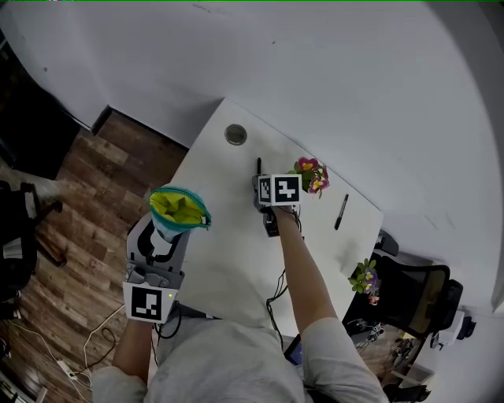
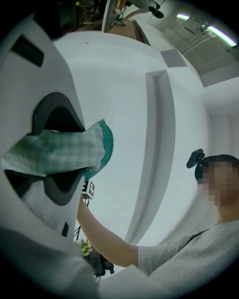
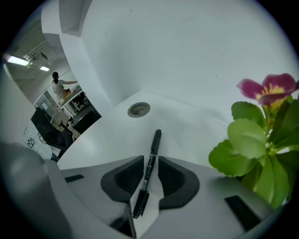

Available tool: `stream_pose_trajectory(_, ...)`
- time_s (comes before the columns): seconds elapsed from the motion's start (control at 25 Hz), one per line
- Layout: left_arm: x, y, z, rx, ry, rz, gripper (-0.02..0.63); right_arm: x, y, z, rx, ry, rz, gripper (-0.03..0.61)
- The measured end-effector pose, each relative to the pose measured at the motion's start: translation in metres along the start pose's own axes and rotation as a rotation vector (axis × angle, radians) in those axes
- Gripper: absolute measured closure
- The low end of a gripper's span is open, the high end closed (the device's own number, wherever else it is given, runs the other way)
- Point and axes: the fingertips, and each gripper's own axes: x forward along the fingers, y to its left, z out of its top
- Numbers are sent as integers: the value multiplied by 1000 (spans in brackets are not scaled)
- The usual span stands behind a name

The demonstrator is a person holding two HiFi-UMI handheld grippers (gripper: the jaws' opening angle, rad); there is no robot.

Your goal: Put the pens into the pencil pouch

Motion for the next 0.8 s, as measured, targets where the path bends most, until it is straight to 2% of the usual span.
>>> stream_pose_trajectory(0.12, 6, 21, -10, -8, 15, -4, 399, 14, 7, 7, -21, 11, -30, 494)
stream_pose_trajectory(0.2, 9, 22, -11, -13, 19, -9, 399, 14, 7, 7, -30, 5, -38, 520)
stream_pose_trajectory(0.36, 16, 15, -9, -13, 9, -31, 399, 8, 9, 7, -9, -40, -20, 522)
stream_pose_trajectory(0.56, 26, 3, -6, -6, 7, -69, 399, -13, 24, 19, 51, -178, 78, 522)
stream_pose_trajectory(0.8, 36, -19, 0, -1, -5, -119, 399, -66, 35, 36, 112, -383, 195, 522)
